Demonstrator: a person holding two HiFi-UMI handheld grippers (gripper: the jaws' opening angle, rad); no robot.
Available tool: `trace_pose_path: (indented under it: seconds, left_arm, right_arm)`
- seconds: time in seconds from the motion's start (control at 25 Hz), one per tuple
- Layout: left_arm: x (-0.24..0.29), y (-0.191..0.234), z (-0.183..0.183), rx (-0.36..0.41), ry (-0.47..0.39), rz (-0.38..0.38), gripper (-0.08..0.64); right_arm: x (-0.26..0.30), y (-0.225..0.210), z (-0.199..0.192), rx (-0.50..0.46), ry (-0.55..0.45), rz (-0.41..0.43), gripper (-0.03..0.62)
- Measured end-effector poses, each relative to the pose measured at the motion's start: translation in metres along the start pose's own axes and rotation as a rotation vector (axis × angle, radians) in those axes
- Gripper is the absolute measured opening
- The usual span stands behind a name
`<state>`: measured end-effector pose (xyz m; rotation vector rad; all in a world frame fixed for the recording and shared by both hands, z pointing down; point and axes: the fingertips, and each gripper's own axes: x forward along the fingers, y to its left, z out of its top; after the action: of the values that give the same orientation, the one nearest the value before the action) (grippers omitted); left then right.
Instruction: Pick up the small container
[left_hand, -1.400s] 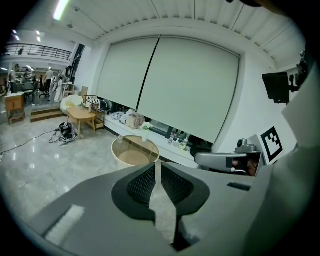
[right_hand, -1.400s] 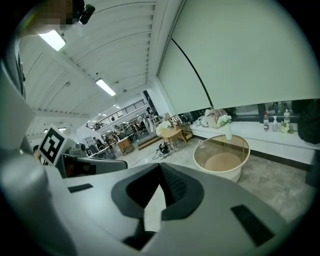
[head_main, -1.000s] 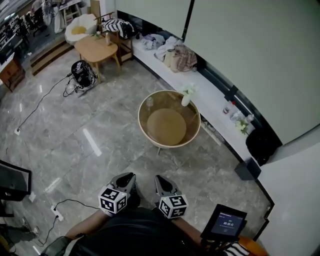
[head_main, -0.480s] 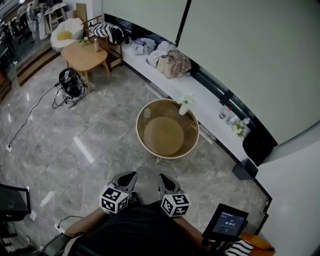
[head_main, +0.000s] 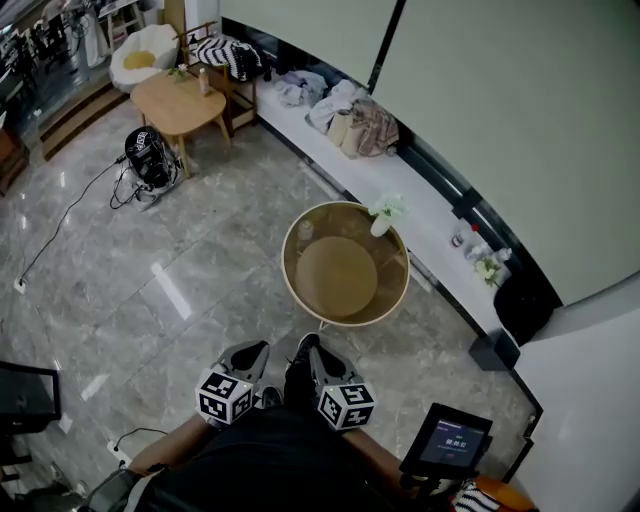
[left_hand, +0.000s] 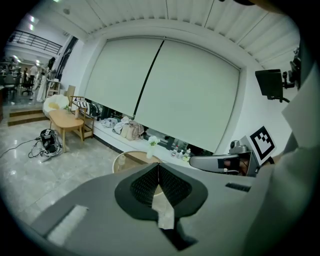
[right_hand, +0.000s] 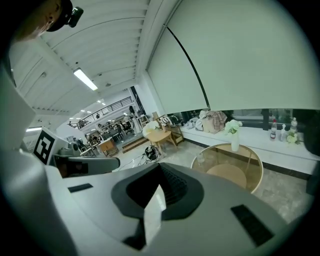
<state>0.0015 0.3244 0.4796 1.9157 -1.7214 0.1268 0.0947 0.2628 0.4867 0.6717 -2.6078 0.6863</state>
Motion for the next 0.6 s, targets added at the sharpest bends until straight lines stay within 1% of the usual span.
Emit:
trace_pose_path:
  seconds: [0.16, 0.32, 0.48, 0.6]
  left_arm:
    - [0.014, 0.026, 0.019, -0.009, -0.024, 0.061, 0.003]
    - [0.036, 0.047, 0.046, -0.06, -0.089, 0.067, 0.003]
    - [0.074, 0.064, 0.066, -0.063, -0.073, 0.086, 0.003]
    - [0.106, 0.072, 0.083, -0.055, -0.056, 0.095, 0.003]
  right_arm:
    - [0.032, -0.007, 0.019, -0.011, -0.001, 0.044, 0.006]
    - [0.065, -0.018, 0.036, -0.016, 0.01, 0.087, 0.006]
    - [0.097, -0.052, 0.056, 0.027, 0.033, 0.087, 0.006]
    - [0.117, -0.074, 0.075, 0.039, 0.038, 0.098, 0.006]
